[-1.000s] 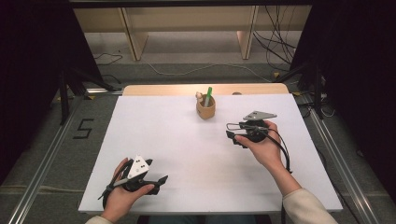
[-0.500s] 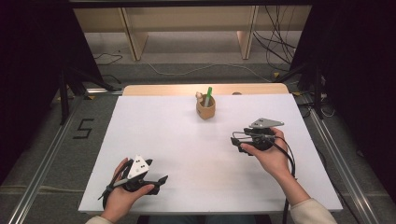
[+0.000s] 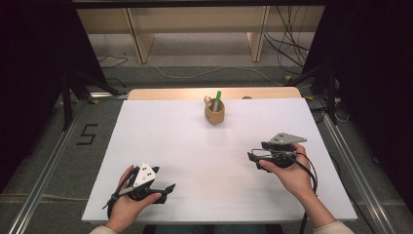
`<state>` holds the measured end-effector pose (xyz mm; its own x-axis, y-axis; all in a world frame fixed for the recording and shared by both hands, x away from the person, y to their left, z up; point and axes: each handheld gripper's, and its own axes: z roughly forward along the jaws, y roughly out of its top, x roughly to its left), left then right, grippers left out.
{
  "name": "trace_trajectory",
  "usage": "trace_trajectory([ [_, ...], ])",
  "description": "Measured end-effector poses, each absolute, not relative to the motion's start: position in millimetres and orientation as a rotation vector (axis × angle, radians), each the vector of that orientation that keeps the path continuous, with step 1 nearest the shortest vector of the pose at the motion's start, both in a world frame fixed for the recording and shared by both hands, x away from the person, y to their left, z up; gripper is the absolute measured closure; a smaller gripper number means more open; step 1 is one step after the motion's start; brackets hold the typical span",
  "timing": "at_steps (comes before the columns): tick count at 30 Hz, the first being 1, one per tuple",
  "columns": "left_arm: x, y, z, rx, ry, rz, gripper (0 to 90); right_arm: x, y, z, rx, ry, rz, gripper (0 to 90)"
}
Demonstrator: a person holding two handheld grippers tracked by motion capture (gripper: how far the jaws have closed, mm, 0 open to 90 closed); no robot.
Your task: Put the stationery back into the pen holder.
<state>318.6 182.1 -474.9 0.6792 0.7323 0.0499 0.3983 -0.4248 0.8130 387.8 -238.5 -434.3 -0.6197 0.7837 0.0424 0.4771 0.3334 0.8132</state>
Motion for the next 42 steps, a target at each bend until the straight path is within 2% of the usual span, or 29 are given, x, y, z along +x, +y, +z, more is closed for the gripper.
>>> trace_trajectory([
  [14,318,182,-475,2.061,0.874,0.507,18.2,365,-254,-443,1.115,2.260,1.161,29.9],
  [42,319,181,-476,2.069,0.863,0.504,18.3,323,-284,-482,1.138,2.278,1.219,28.9],
])
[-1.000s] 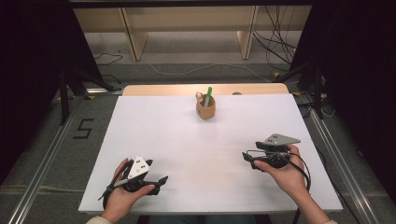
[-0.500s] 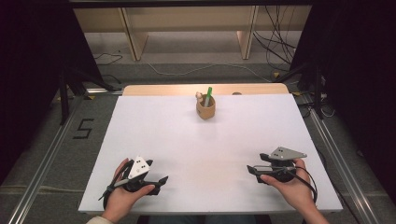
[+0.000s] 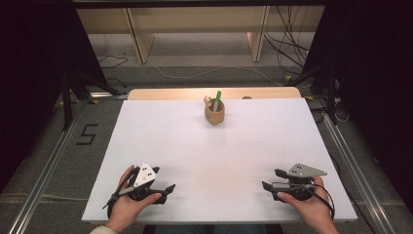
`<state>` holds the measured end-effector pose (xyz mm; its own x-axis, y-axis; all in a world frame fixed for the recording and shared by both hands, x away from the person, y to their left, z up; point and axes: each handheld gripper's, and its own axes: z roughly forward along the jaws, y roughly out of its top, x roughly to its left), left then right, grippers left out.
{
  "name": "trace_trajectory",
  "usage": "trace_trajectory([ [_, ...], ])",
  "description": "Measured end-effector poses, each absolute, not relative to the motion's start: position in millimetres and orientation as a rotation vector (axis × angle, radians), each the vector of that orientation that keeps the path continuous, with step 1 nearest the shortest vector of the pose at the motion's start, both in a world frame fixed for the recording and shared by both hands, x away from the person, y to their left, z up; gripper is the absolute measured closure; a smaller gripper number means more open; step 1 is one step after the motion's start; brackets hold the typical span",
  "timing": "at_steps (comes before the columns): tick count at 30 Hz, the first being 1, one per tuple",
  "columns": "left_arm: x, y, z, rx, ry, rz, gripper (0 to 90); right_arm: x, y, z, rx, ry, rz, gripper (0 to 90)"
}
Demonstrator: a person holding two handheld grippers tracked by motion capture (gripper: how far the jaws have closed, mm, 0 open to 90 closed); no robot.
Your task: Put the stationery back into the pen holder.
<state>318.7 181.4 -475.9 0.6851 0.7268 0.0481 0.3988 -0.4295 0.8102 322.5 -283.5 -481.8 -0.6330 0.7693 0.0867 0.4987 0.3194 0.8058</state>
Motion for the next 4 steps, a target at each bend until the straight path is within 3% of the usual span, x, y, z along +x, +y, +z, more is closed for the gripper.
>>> trace_trajectory([
  [4,318.5,179.6,-476.1,2.072,0.852,0.500,18.2,321.0,-285.2,-481.6,1.133,2.268,1.220,28.8],
])
